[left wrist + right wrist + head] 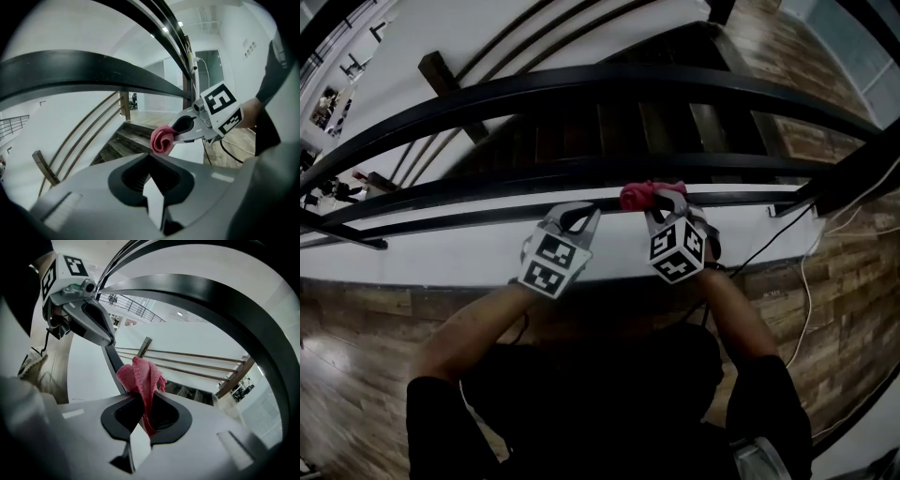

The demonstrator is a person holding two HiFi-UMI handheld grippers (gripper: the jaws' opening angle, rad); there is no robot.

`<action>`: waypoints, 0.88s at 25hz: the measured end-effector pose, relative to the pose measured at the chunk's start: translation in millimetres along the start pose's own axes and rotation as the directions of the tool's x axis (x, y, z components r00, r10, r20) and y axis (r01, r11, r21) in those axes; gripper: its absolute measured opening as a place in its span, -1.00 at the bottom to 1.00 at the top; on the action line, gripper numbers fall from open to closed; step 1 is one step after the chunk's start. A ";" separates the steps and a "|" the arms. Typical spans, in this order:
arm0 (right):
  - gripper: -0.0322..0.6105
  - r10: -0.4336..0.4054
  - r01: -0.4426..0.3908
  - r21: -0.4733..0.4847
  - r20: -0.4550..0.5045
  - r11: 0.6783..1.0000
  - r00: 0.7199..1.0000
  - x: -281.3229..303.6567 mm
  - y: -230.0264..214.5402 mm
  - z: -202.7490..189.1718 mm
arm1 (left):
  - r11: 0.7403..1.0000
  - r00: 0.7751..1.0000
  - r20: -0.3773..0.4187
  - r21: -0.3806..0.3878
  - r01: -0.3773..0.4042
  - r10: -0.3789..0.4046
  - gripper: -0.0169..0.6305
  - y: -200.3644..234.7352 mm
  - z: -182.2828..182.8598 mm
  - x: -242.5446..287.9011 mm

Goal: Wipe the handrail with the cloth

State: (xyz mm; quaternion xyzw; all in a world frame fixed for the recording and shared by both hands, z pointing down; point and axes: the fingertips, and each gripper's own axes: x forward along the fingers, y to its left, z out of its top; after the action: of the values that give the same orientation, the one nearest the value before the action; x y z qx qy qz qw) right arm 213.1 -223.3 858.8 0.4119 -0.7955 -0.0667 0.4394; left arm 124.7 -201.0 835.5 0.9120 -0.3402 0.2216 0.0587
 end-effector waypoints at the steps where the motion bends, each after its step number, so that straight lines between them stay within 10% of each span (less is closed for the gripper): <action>1: -0.78 0.003 -0.003 -0.017 0.001 1.000 1.000 1.8 5.5 5.6 | 1.000 1.000 0.003 0.008 -0.001 0.001 -0.95 2.7 -1.9 -4.9; 22: -0.78 0.042 -0.050 -0.141 -0.057 0.989 0.998 36.7 74.6 81.8 | 0.989 0.994 0.063 -0.121 -0.086 0.094 -0.95 80.4 -36.1 -83.9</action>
State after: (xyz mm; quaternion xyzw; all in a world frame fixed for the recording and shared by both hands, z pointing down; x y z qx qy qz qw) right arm 96.8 -221.8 867.9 0.3627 -0.7860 -0.1021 0.4902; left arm 3.3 -203.0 827.0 0.8977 -0.3953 0.1721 0.0908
